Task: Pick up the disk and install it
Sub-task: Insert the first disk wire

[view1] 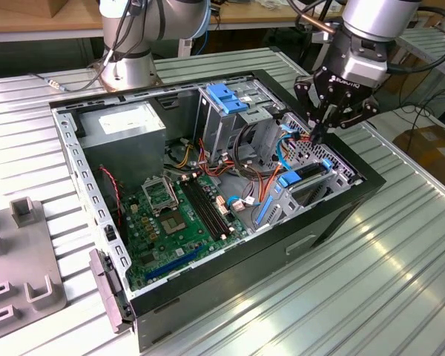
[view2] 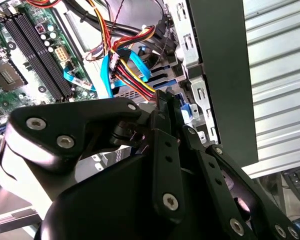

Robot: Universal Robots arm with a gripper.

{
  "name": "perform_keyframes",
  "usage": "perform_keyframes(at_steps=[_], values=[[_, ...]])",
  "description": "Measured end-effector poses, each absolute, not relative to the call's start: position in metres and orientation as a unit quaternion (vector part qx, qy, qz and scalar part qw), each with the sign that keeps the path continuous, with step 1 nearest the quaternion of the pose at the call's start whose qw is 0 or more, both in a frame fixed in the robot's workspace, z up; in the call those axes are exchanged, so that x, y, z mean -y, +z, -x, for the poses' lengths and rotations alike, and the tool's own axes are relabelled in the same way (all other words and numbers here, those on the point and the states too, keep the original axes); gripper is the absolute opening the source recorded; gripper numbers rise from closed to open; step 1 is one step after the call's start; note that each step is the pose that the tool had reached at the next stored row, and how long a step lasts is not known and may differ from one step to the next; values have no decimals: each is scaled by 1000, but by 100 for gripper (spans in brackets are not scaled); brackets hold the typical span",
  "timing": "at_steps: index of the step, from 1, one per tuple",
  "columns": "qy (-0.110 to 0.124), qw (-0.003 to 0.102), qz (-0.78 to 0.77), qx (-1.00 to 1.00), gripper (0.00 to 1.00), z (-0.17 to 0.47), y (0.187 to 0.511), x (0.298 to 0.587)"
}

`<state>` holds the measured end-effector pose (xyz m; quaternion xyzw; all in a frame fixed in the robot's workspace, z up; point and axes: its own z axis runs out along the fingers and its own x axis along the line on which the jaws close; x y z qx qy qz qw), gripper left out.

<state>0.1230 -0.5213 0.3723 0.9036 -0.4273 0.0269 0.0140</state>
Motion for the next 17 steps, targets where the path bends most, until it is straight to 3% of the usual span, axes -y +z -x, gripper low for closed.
perform_keyframes(at_steps=[17], values=[[26,16,-869,495,17,-140,371,521]])
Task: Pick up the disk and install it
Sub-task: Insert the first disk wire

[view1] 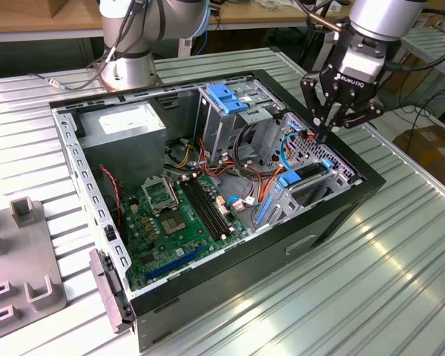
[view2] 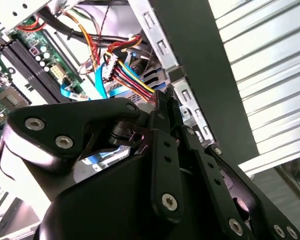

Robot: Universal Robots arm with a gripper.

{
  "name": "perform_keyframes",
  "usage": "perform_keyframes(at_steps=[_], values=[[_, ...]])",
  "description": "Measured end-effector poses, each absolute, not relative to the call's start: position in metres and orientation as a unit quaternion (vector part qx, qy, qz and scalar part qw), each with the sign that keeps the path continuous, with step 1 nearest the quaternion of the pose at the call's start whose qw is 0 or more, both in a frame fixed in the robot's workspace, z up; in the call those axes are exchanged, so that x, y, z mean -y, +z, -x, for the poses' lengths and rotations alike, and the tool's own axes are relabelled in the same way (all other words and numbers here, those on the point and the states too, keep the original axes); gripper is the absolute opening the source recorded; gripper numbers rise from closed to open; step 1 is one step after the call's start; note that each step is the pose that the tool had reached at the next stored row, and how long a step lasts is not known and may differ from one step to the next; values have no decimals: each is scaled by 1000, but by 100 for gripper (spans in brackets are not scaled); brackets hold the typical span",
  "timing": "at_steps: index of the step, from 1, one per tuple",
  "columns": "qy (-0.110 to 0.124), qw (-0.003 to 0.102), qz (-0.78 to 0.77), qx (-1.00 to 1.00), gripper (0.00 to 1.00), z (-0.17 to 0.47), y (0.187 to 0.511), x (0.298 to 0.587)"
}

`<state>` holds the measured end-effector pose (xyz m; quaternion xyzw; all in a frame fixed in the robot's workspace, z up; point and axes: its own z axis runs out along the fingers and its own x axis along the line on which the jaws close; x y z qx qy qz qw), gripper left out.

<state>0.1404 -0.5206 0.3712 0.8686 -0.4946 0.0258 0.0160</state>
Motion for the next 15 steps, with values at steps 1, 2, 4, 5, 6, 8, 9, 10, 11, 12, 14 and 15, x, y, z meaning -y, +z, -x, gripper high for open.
perform_keyframes(at_steps=[1,2,4,5,6,8,9,10,11,12,14,15], values=[[26,16,-864,502,17,-140,371,521],[25,17,-859,511,17,-140,371,521],[25,17,-848,529,17,-140,371,521],[25,17,-844,536,17,-140,371,521],[25,17,-839,543,17,-140,371,521],[25,18,-831,556,17,-140,371,521],[24,18,-821,570,17,-140,370,521],[24,18,-816,577,17,-140,370,521],[24,19,-812,584,17,-140,370,521],[24,19,-807,589,17,-140,370,521],[23,19,-796,605,17,-140,370,521],[23,19,-791,611,17,-140,370,521]])
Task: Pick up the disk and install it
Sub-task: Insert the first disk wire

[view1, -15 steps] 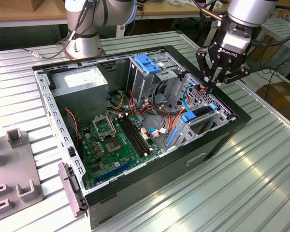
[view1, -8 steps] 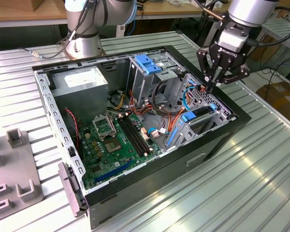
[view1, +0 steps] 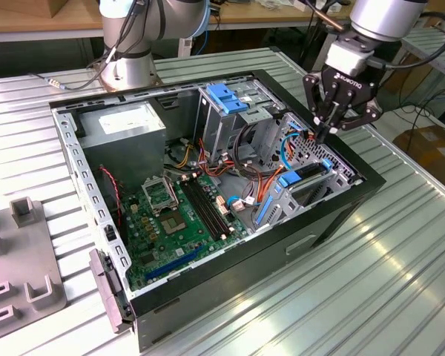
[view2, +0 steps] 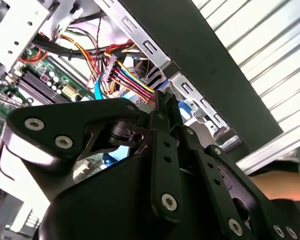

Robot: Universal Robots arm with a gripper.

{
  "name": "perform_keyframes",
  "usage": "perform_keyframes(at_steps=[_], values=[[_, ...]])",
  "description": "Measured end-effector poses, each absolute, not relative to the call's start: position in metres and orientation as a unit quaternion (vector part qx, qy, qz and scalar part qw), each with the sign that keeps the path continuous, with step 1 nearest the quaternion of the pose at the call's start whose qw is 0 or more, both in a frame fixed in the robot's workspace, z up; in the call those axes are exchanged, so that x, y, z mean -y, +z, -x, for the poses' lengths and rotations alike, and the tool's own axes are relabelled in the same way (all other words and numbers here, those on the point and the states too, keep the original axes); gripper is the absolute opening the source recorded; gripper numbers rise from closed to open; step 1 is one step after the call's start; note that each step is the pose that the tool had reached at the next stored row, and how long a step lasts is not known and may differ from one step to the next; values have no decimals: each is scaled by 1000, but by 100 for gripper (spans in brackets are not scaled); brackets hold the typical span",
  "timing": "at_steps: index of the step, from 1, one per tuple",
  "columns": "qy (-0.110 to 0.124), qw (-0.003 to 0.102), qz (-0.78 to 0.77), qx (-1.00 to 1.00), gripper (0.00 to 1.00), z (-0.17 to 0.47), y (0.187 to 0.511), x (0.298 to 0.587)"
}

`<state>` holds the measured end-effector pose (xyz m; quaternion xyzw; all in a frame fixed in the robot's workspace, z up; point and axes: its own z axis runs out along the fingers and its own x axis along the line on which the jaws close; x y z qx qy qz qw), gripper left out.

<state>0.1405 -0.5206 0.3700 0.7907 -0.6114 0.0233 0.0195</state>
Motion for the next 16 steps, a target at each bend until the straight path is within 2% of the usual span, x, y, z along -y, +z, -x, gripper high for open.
perform_keyframes(at_steps=[16], values=[[22,21,-755,656,17,-137,367,520]])
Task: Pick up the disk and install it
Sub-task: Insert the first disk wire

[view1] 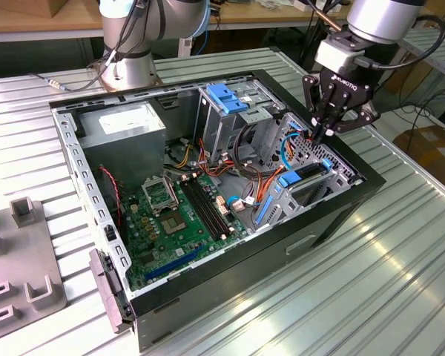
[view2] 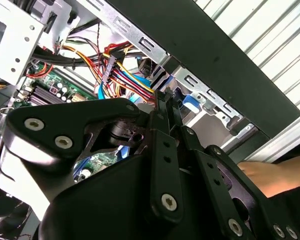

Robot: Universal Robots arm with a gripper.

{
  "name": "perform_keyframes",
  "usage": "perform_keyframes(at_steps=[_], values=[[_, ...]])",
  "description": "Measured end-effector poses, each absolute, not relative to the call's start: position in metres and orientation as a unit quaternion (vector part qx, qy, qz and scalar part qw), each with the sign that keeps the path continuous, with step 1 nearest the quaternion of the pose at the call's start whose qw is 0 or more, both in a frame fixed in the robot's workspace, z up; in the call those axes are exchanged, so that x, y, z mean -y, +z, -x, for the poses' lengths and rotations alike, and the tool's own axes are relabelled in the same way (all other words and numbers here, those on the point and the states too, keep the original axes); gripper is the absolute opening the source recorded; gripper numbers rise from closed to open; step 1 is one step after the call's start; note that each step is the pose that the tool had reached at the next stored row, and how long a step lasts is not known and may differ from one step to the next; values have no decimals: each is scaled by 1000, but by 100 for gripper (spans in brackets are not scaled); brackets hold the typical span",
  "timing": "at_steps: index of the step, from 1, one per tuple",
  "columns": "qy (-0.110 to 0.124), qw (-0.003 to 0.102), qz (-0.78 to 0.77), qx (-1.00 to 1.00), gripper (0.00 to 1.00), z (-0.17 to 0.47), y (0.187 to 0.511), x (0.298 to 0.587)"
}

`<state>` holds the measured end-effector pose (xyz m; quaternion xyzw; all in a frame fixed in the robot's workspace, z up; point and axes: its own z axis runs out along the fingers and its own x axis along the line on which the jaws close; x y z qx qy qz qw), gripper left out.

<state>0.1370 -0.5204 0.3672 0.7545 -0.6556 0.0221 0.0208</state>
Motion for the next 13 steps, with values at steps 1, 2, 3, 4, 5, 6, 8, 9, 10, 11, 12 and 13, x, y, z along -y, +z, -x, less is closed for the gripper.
perform_keyframes(at_steps=[1,2,3,4,5,6,8,9,10,11,12,13], values=[[22,21,-754,656,17,-137,367,520],[22,21,-754,656,17,-137,367,520],[22,21,-754,656,17,-137,367,520],[22,21,-754,656,17,-137,367,520],[22,21,-754,656,17,-137,367,520],[22,21,-754,656,17,-137,367,520],[22,21,-754,656,17,-137,367,520],[22,21,-754,657,17,-137,367,520],[22,21,-754,657,17,-137,367,520],[22,21,-754,657,17,-137,367,520],[22,21,-753,657,17,-137,367,520],[22,21,-753,658,17,-137,367,520]])
